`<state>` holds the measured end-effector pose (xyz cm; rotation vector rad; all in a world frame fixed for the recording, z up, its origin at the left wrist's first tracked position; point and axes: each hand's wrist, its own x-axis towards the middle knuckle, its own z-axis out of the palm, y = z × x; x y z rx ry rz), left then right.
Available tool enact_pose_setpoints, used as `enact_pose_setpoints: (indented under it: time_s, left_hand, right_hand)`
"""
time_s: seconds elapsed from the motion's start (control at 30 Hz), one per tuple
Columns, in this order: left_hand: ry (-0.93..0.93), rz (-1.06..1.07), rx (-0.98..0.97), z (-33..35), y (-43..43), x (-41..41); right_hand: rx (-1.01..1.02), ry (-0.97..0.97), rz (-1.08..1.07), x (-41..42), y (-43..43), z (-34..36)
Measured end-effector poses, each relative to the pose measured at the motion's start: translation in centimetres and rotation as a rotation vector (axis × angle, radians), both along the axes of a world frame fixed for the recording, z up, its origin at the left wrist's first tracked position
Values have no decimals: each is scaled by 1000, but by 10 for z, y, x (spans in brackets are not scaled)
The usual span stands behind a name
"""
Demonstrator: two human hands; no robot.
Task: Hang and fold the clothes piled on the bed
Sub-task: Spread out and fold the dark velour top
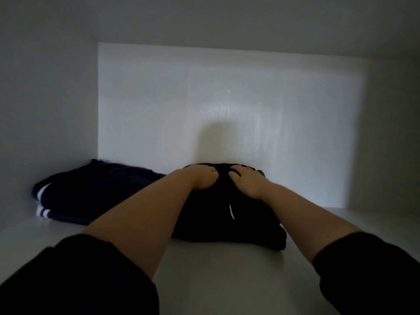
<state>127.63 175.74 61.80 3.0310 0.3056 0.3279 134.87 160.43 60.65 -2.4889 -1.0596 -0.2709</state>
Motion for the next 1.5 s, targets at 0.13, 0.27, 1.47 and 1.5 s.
enact_pose_setpoints:
  time_s: [0.13, 0.27, 1.47, 1.5]
  left_hand:
    - [-53, -12, 14, -17, 10, 3]
    - [-107, -32, 39, -27, 11, 4]
    - [-580, -244, 352, -30, -214, -413]
    - [-586, -268, 348, -34, -227, -427]
  right_hand:
    - [113, 77, 88, 10, 0, -19]
    - [51, 59, 63, 14, 5, -20]
    - [-247, -645, -502, -438, -251, -9]
    - [-259, -632, -536, -459, -267, -13]
